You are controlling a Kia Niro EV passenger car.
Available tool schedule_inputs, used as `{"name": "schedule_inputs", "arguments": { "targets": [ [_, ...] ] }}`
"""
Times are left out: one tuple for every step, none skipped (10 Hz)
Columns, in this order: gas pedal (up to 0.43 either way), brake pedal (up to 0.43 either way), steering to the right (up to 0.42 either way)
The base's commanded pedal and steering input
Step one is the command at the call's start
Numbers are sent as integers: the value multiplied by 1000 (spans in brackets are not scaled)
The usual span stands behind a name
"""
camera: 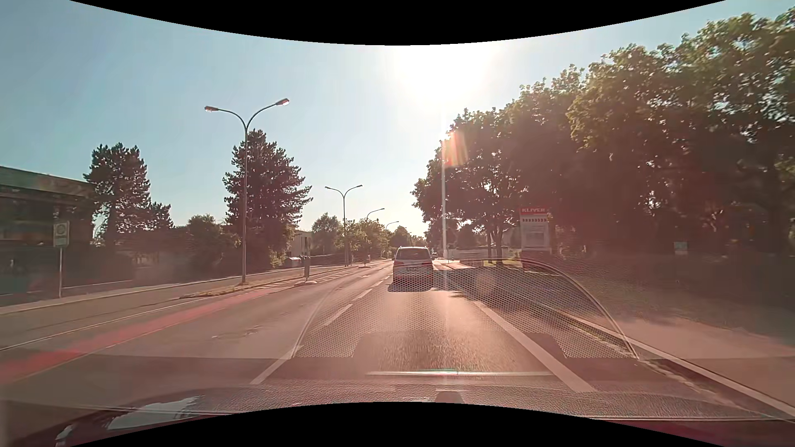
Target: Follow the waypoints while adhering to traffic rules and regulations
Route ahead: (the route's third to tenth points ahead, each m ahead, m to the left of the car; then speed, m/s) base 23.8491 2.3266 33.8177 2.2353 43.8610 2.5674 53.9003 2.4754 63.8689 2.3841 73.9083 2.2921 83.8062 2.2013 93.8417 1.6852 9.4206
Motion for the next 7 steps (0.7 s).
{"name": "schedule_inputs", "arguments": {
  "targets": [
    [169,0,-3],
    [169,6,-3],
    [169,6,-3],
    [169,6,-3],
    [169,6,-3],
    [169,6,-3],
    [169,6,-3]
  ]
}}
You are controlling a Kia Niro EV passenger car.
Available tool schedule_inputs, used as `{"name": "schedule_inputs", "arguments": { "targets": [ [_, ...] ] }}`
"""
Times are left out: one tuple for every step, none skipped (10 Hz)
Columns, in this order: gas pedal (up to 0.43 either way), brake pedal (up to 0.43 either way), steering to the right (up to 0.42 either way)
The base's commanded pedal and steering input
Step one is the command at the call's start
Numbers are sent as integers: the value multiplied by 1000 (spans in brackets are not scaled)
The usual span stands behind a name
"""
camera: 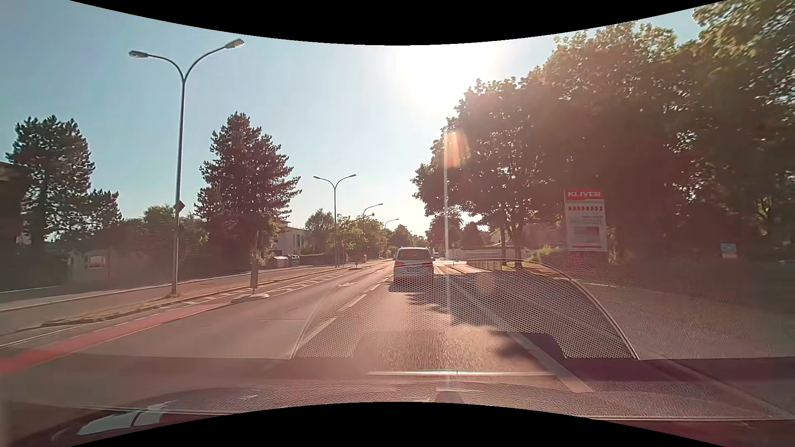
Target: Follow the waypoints while adhering to traffic rules and regulations
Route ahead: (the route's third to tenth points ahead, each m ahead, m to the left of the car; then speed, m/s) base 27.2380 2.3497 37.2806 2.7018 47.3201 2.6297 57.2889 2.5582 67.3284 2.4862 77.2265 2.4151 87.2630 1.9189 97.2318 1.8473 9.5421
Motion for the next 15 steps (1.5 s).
{"name": "schedule_inputs", "arguments": {
  "targets": [
    [169,0,-3],
    [169,0,-3],
    [169,6,-3],
    [169,6,-3],
    [169,6,-3],
    [169,6,-3],
    [169,6,-3],
    [169,6,-1],
    [157,6,1],
    [157,6,1],
    [150,6,1],
    [138,6,1],
    [130,6,1],
    [130,6,1],
    [110,6,1]
  ]
}}
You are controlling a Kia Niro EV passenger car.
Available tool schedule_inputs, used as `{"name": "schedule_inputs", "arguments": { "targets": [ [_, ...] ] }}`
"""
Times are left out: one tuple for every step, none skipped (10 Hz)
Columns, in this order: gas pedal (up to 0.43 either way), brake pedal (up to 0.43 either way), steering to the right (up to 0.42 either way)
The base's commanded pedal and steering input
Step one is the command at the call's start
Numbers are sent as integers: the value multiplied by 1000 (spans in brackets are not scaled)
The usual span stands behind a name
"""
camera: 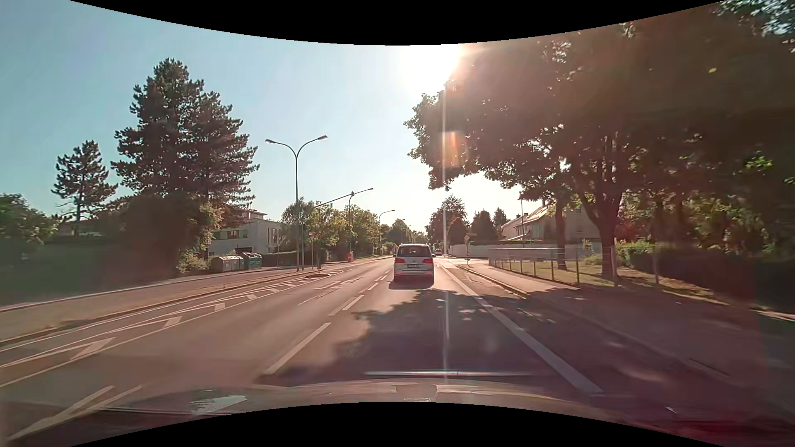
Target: Follow the waypoints while adhering to traffic rules and regulations
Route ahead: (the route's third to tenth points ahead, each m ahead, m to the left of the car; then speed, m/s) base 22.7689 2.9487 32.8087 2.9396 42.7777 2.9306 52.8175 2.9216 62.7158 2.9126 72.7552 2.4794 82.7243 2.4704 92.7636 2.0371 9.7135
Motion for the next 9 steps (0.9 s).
{"name": "schedule_inputs", "arguments": {
  "targets": [
    [98,6,1],
    [98,6,1],
    [98,6,1],
    [98,6,1],
    [98,6,1],
    [98,6,0],
    [98,6,0],
    [98,6,0],
    [98,6,0]
  ]
}}
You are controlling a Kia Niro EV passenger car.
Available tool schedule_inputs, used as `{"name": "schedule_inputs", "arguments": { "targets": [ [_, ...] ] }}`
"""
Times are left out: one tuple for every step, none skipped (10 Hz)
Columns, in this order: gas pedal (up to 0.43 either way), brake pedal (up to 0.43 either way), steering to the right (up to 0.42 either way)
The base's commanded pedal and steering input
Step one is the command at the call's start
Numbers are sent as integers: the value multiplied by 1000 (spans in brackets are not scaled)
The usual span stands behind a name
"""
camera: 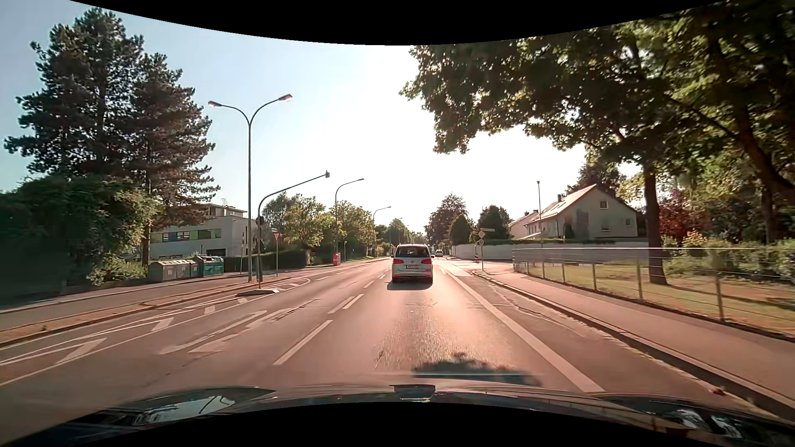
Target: Follow the waypoints while adhering to traffic rules and regulations
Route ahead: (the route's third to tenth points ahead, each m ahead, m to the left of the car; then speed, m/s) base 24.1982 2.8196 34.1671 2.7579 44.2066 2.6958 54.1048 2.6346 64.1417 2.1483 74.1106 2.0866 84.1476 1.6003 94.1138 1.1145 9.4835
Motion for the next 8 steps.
{"name": "schedule_inputs", "arguments": {
  "targets": [
    [98,6,0],
    [98,6,-1],
    [98,6,-1],
    [98,6,-1],
    [98,6,-1],
    [98,6,-1],
    [98,6,-1],
    [98,6,-1]
  ]
}}
